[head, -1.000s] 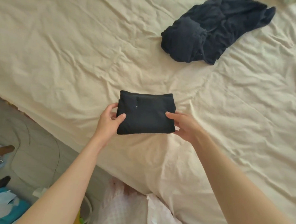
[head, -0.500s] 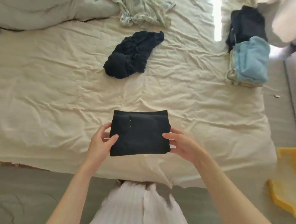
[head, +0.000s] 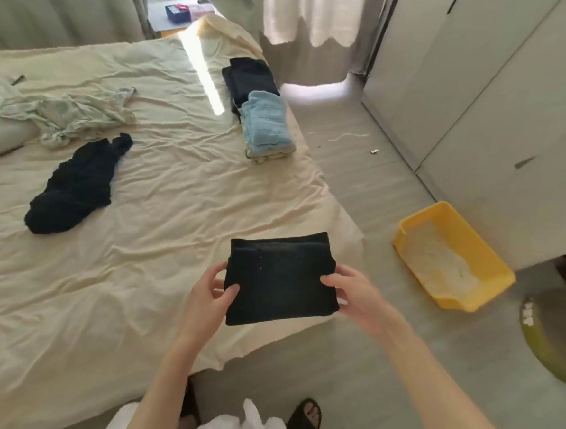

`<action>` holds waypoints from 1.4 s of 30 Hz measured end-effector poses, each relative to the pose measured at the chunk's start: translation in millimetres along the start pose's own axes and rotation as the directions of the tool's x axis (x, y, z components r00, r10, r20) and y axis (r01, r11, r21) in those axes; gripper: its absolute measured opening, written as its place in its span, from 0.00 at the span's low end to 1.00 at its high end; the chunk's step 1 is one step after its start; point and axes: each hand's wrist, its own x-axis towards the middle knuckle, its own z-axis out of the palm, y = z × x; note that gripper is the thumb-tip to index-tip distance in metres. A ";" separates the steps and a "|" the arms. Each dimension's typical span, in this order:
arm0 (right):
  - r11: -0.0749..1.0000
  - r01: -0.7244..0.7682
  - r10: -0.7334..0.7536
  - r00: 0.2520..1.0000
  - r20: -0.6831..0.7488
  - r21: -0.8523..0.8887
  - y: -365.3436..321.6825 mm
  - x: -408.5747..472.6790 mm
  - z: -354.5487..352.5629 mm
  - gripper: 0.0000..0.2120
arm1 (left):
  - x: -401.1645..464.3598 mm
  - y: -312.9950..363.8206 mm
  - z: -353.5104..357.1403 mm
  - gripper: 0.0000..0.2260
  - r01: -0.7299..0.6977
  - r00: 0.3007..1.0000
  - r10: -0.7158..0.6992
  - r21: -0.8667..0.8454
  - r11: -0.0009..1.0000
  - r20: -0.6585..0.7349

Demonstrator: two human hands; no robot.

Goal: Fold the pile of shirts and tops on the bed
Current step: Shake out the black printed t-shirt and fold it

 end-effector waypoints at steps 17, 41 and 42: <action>0.997 0.076 -0.072 0.987 -0.140 0.021 -119.4 86.0 -297.7 0.15 | 130.6 161.3 274.7 0.15 -0.036 0.998 0.043 -0.110 0.993 0.056; 0.921 -0.034 0.123 0.971 0.206 -0.388 -426.4 486.7 -359.4 0.13 | 470.3 305.9 351.4 0.14 0.124 0.867 -0.340 -0.504 0.855 -0.364; 0.912 -0.026 0.121 0.971 0.207 -0.410 -439.8 504.0 -353.5 0.13 | 484.9 310.7 349.4 0.14 0.131 0.850 -0.362 -0.512 0.849 -0.383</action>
